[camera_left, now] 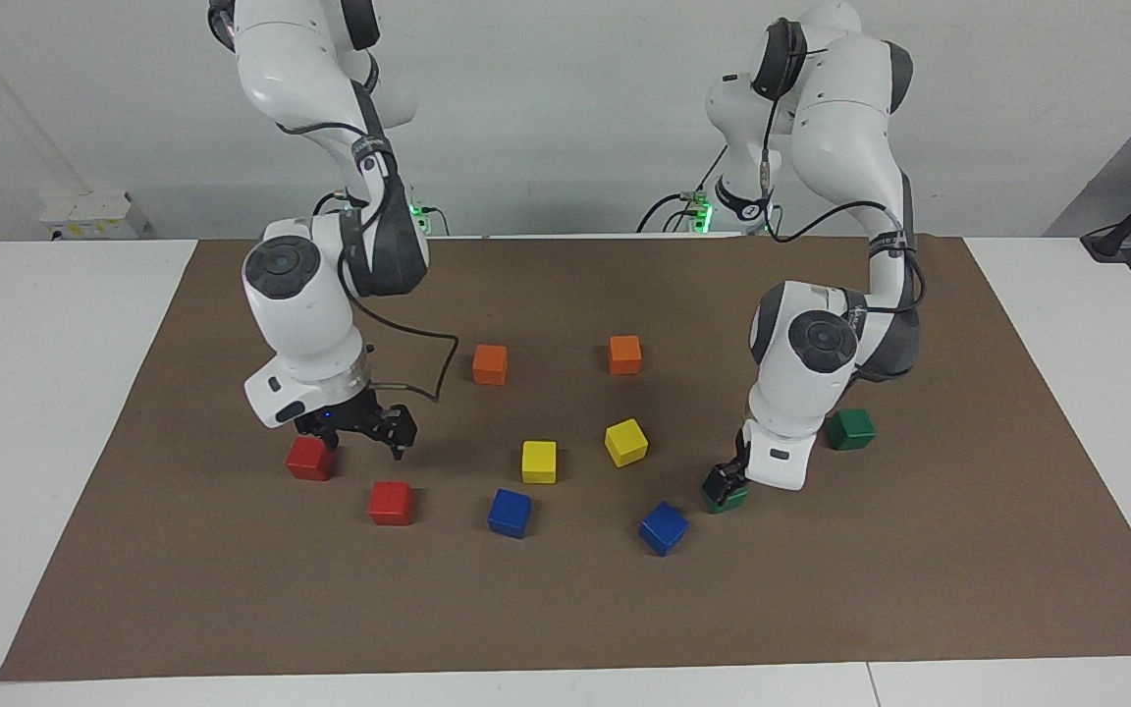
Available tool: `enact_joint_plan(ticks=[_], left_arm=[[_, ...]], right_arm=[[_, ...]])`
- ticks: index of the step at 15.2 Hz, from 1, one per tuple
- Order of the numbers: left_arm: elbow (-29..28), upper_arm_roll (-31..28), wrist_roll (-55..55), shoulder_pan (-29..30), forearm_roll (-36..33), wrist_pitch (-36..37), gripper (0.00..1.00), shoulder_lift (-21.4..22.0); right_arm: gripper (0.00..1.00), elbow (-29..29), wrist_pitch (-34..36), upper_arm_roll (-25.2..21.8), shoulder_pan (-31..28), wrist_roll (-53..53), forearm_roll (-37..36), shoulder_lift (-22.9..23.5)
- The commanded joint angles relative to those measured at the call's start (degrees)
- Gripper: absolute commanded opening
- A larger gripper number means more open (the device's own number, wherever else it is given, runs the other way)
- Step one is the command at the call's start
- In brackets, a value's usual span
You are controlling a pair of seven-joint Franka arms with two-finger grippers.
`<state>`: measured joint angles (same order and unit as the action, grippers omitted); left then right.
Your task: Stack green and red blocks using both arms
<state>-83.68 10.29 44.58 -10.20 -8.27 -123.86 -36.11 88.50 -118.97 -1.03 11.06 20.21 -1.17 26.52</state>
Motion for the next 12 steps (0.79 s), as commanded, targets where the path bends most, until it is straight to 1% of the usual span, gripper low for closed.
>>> enact_joint_plan(ticks=[1, 5, 6, 7, 8, 9, 10, 11, 12], left_arm=[[-1.8, -0.5, 0.7, -0.7, -1.8, -3.2, 1.0, -0.2], [-3.2, -0.5, 0.8, -1.4, -1.8, -4.7, 1.0, -0.2], [-3.7, -0.5, 0.8, -1.4, -1.9, -5.2, 0.96, -0.2], [-3.8, -0.5, 0.8, -1.4, -2.0, -5.2, 0.78, -0.2], [-3.4, -0.5, 0.9, -1.4, -1.8, -4.0, 0.3, 0.1], [-2.5, -0.5, 0.8, -1.1, -1.7, -0.7, 0.0, 0.2], [-1.1, -0.4, 0.7, -1.1, -1.9, 3.5, 0.0, 0.0], [0.6, -0.4, 0.6, -1.1, -1.8, 6.1, 0.0, 0.1], [0.9, -0.5, 0.1, -1.0, -1.8, 7.2, 0.0, 0.7]], right_arm=[[1.0, -7.2, 1.1, 0.2, -0.6, -0.9, -0.3, 6.5], [1.0, -8.2, -1.5, 0.2, -0.5, -4.8, -0.8, 9.4], [1.0, -8.3, -2.1, 0.2, -0.5, -5.0, -1.3, 9.9], [1.0, -8.3, -2.5, 0.2, -0.4, -5.2, -1.5, 10.2], [1.0, -8.3, -3.1, 0.2, -0.5, -6.2, -1.5, 10.4], [1.0, -8.3, -3.7, 0.2, -0.7, -7.5, -1.3, 10.5], [1.0, -8.2, -4.5, 0.2, -0.8, -8.0, -1.3, 10.6], [1.0, -7.6, -5.7, 0.2, -0.8, -8.2, -1.2, 10.7], [1.0, -7.3, -6.8, 0.2, -0.7, -8.4, -1.2, 10.7]])
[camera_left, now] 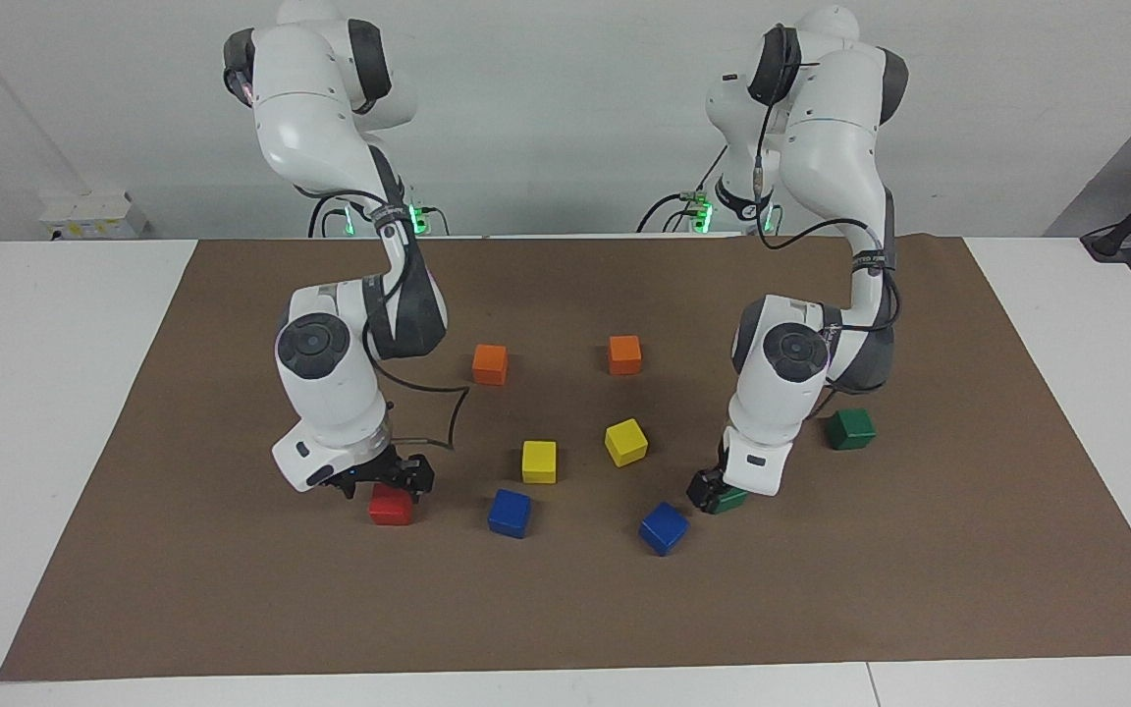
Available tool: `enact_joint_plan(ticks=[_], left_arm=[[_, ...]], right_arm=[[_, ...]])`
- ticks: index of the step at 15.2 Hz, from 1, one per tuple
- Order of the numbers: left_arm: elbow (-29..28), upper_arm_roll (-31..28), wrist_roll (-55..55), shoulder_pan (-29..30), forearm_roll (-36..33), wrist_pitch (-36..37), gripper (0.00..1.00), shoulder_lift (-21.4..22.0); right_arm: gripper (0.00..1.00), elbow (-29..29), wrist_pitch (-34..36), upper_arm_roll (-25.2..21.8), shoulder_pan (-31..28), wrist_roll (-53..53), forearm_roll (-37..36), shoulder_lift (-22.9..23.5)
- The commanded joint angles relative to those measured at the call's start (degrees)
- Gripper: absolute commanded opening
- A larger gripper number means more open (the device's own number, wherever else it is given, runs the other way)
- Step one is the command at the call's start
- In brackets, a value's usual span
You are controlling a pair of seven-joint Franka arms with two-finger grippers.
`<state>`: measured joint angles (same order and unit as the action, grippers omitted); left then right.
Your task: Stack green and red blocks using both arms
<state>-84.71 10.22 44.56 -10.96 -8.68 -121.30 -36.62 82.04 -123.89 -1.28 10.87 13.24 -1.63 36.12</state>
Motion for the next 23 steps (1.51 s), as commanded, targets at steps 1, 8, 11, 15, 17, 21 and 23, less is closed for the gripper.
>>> enact_joint_plan(ticks=[1, 8, 11, 15, 17, 21, 23], left_arm=[[1.1, -0.1, -1.4, 0.4, -1.0, 5.5, 0.0, 3.3], [-6.3, -0.1, -34.9, 13.9, 3.8, 17.0, 0.0, 15.9], [-9.9, -0.1, -40.4, 17.5, 3.8, 15.6, 0.0, 17.3], [-17.8, -0.2, -40.8, 19.0, 6.5, 7.5, 0.0, 19.7], [-20.5, -0.2, -40.9, 19.7, 7.2, 3.4, 0.0, 20.3], [-21.1, -0.3, -42.3, 19.7, 7.2, 2.7, 0.0, 20.4], [-21.7, -0.4, -42.5, 19.8, 7.3, 2.5, 0.0, 20.5]], right_arm=[[1.0, -0.6, -2.2, 0.4, -0.6, -1.6, -0.7, 1.3], [1.0, 3.6, -7.4, 0.5, -0.5, -2.3, -0.4, 1.8], [0.95, 5.7, -9.0, 0.5, -0.6, -2.3, 0.1, 1.8], [0.47, 6.9, -8.7, 0.7, -0.6, -2.2, 0.3, 1.5], [0.0, 7.4, -8.7, 0.7, -0.6, -1.8, 0.3, 1.3], [0.0, 6.7, -6.2, 0.8, -1.3, -2.1, 0.3, 0.9], [0.0, 5.2, -2.6, 0.7, -1.5, -2.3, 0.2, -0.2]])
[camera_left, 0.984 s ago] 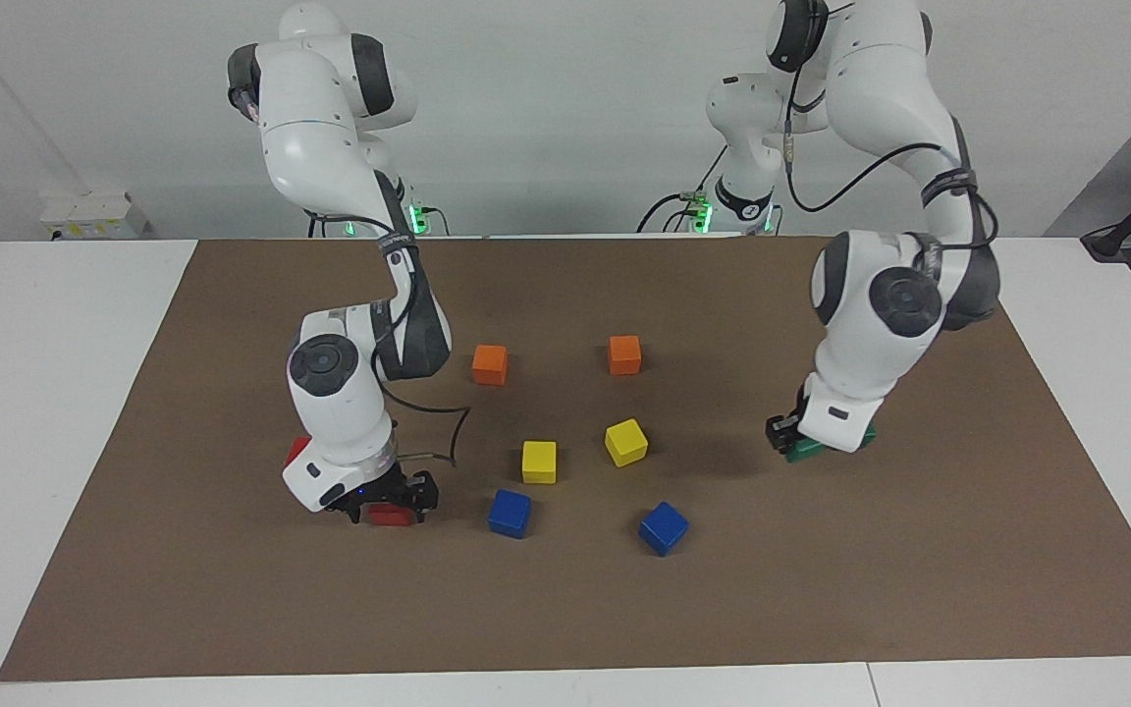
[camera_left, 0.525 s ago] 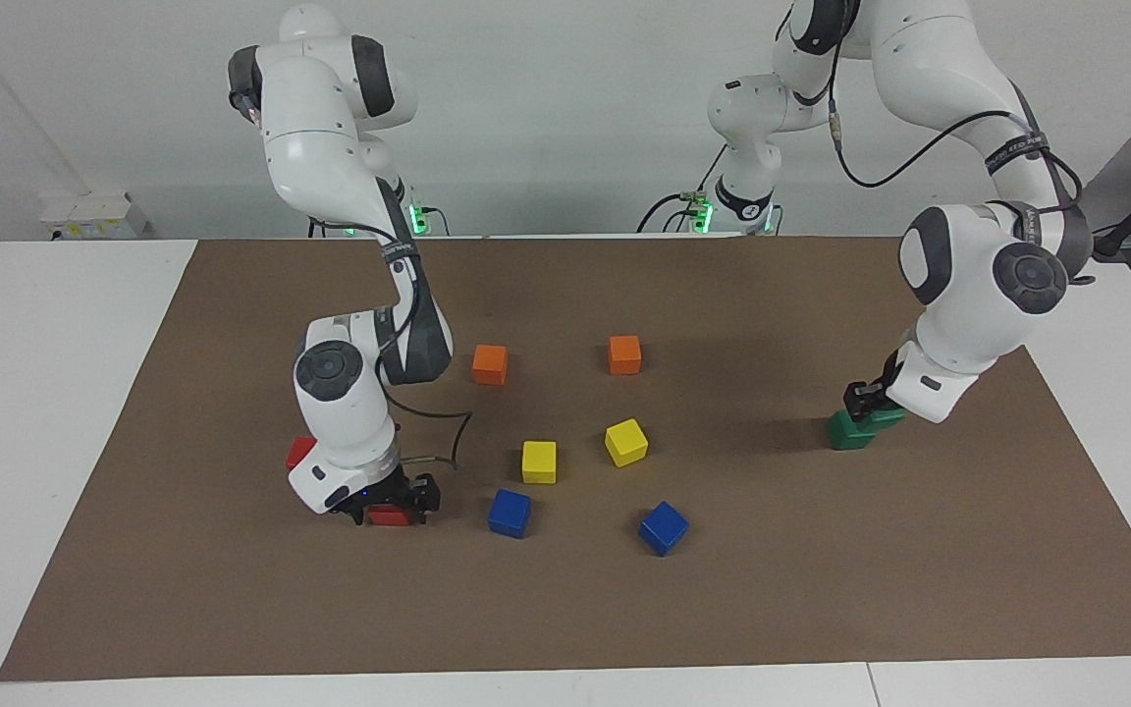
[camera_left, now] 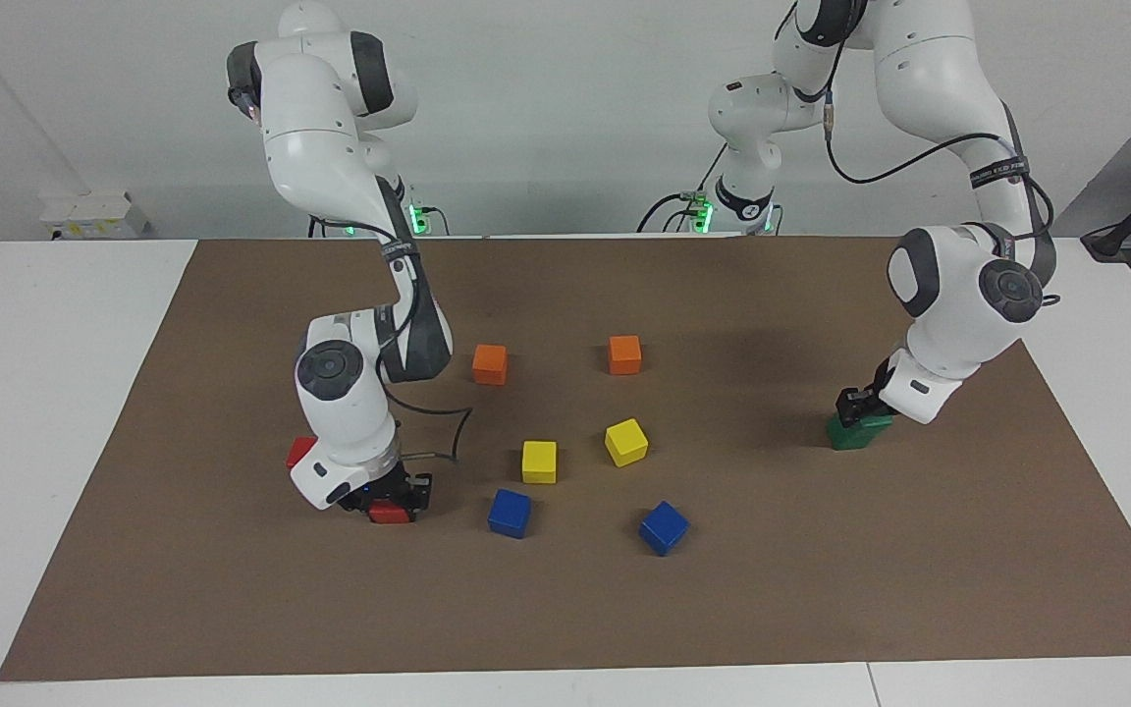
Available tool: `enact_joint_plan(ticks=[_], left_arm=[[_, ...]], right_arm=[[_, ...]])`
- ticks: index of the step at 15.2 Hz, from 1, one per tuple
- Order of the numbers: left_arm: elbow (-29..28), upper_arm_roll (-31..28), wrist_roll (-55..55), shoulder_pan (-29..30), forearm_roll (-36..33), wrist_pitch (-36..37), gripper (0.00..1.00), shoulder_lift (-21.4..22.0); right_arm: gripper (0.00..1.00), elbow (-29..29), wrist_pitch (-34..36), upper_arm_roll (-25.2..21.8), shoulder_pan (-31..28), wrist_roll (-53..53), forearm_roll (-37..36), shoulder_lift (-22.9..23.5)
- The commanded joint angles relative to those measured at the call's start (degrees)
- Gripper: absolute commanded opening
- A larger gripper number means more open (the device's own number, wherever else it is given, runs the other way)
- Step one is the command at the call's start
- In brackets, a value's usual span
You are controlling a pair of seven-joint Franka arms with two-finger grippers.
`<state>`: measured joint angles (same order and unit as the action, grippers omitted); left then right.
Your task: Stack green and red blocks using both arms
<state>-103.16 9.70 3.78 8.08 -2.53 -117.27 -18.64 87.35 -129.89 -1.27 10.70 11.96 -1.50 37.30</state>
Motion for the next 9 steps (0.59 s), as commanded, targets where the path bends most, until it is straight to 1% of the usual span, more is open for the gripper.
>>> enact_joint_plan(ticks=[1, 3, 5, 7, 8, 9], left_arm=[[-3.5, 0.2, -1.7, 0.8, 1.0, -2.0, 0.0, 2.6], [-3.5, 0.1, -1.8, 0.8, 1.1, -2.3, 0.0, 2.6], [-3.8, 0.1, -1.8, 0.7, 1.0, -2.9, 0.0, 2.6], [-4.4, 0.1, -1.8, 0.7, 1.0, -3.8, 0.0, 2.6], [-4.8, 0.1, -1.8, 0.7, 1.0, -4.5, 0.14, 2.6], [-4.9, 0.1, -1.8, 0.7, 1.0, -4.5, 0.34, 2.6]], right_arm=[[0.0, -1.4, 6.9, 0.7, -2.3, -1.4, -0.1, -2.1], [0.0, -3.7, 13.1, 0.7, -4.4, -2.6, 0.0, -3.6], [0.0, -3.6, 17.9, 0.7, -5.6, -2.9, 0.2, -6.6], [0.0, -2.8, 21.2, 0.7, -7.0, -2.9, 0.2, -9.4], [0.0, -1.9, 21.7, 0.7, -8.1, -3.1, 0.2, -10.3], [0.0, 0.7, 21.1, 0.7, -8.7, -4.4, 0.2, -11.9]])
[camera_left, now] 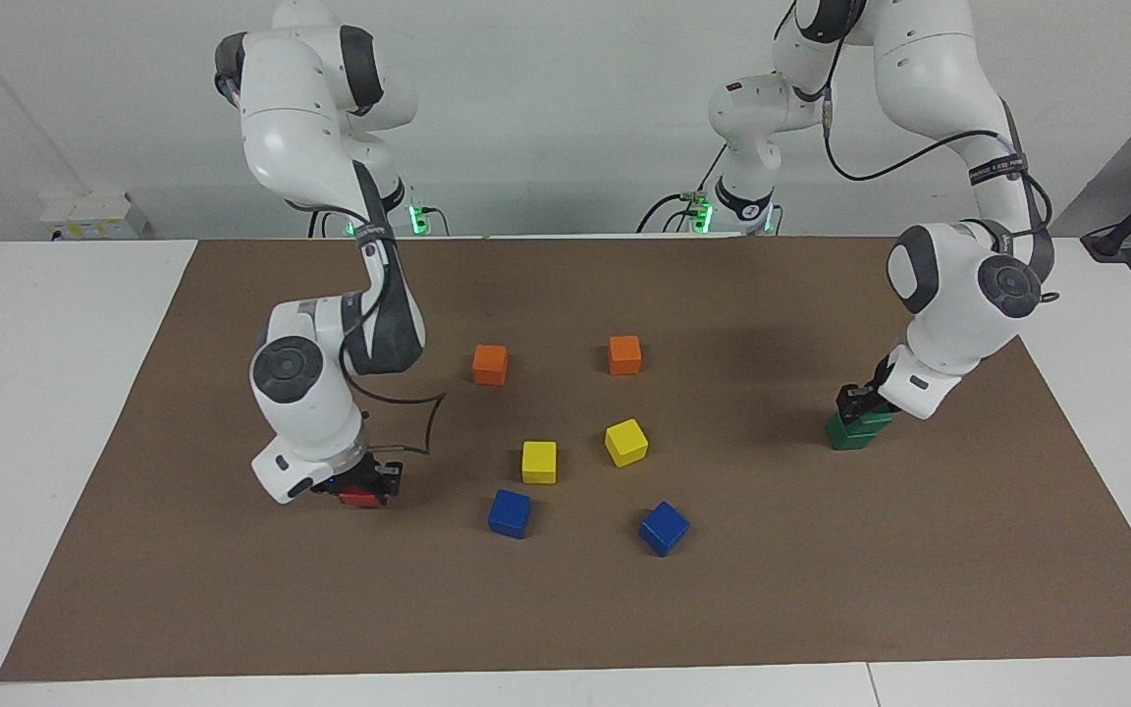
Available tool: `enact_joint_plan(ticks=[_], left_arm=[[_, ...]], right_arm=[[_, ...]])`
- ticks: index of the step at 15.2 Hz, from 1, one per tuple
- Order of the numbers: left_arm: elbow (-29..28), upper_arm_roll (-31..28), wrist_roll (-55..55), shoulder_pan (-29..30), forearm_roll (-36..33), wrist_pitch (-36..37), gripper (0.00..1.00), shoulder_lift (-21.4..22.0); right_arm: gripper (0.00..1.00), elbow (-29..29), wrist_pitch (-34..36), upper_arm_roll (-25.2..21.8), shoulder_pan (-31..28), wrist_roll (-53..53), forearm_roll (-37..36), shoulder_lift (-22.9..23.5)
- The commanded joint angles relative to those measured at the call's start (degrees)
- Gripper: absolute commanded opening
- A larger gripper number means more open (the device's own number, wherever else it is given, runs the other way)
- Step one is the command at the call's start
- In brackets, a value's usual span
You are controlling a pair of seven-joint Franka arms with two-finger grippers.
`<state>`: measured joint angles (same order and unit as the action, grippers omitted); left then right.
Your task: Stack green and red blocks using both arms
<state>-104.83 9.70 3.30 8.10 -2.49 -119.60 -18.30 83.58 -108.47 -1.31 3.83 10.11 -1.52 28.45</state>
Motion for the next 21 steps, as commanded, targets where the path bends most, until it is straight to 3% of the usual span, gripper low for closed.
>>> enact_joint_plan(ticks=[1, 2, 3, 6, 14, 16, 21], left_arm=[[-3.2, 0.1, -1.3, 0.7, 1.0, -2.1, 0.59, 2.2], [-3.1, 0.1, -1.4, 0.7, 1.0, -2.0, 0.95, 2.2], [-3.0, 0.1, -1.5, 0.7, 1.0, -1.6, 1.0, 2.2], [-2.5, 0.1, -2.1, 0.7, 0.9, 0.3, 1.0, 3.6], [9.2, 0.3, -1.5, 0.5, 0.6, 23.8, 1.0, 13.2], [8.6, 0.6, -1.7, 0.6, 0.6, 25.4, 1.0, 15.7], [6.3, 0.5, -2.1, 0.7, 0.8, 25.4, 1.0, 17.4]], right_arm=[[0.0, 6.7, -1.3, 0.7, -2.1, -3.9, 0.2, -3.7], [0.0, 8.3, -3.7, 0.7, -2.9, -4.7, 0.2, -4.2], [0.0, 10.3, -7.2, 0.7, -3.6, -5.7, 0.2, -4.5], [0.0, 15.5, -14.8, 0.7, -3.7, -5.5, 0.2, -5.7], [0.0, 19.2, -18.3, 0.7, -3.7, -3.2, 0.3, -6.0], [0.0, 19.9, -19.1, 0.7, -3.7, -2.6, 0.3, -6.3], [0.0, 20.0, -19.1, 0.8, -3.7, 0.8, 0.3, -6.4]])
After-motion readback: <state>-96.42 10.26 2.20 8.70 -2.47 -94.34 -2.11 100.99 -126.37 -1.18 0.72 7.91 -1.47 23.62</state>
